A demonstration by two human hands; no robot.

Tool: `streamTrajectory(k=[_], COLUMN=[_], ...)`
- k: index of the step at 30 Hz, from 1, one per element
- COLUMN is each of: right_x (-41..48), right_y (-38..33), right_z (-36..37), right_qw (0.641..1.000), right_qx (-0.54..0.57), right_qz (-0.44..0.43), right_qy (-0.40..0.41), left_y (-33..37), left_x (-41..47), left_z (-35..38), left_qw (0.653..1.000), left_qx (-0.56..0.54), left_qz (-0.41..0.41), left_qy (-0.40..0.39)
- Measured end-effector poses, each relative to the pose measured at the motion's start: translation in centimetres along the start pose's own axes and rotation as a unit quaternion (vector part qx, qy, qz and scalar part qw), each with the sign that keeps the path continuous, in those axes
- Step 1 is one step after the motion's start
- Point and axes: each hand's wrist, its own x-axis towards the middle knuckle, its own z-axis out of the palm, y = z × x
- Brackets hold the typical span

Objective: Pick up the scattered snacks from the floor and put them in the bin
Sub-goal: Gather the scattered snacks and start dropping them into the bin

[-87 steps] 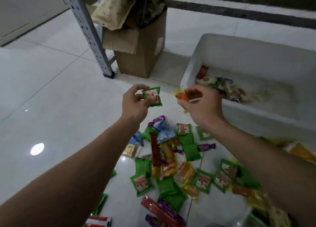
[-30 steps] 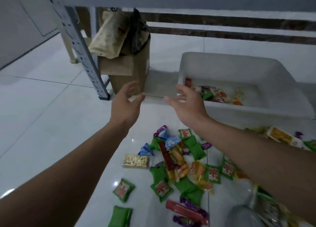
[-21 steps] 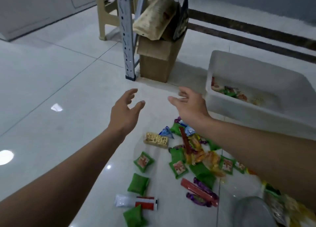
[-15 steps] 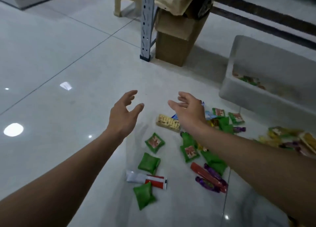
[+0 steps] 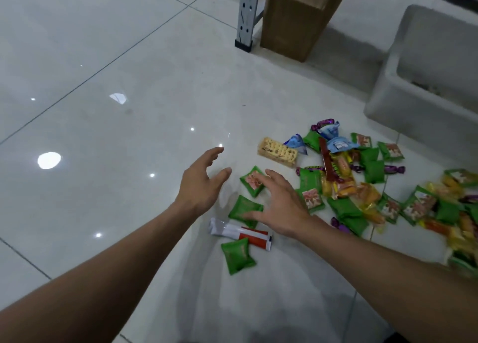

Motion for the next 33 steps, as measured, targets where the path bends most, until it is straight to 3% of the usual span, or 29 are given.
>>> streamTrajectory(k=[5,16,25,33], right_x=[0.4,2.0,2.5,2.8], right_y=[-0.2,-1.0,-0.8,-0.3], right_z=[0.8,0.9,1.1,1.2], right_qw=[0.995,0.990,0.999,0.981], right_qx=[-0.090,-0.124,0.028,0.169], right_qz=[-0.027,-0.058,-0.009,0.041], right_qy=[-0.034,0.019,0.041,0.086], left_y=[-0.5,-1.4,-2.3,-3.3], left_x=[-0.2,-0.4,-0.7,-0.9], left_z=[-0.3,-0.7,-0.6,-0.8], left_qw=[1.000,0.999,0.999,0.994], left_qx=[0.015,0.031,0.038,0.064], left_qz=[0.005,0.014,0.016,0.041], left_qy=[-0.001,-0.003,-0.021,-0.075])
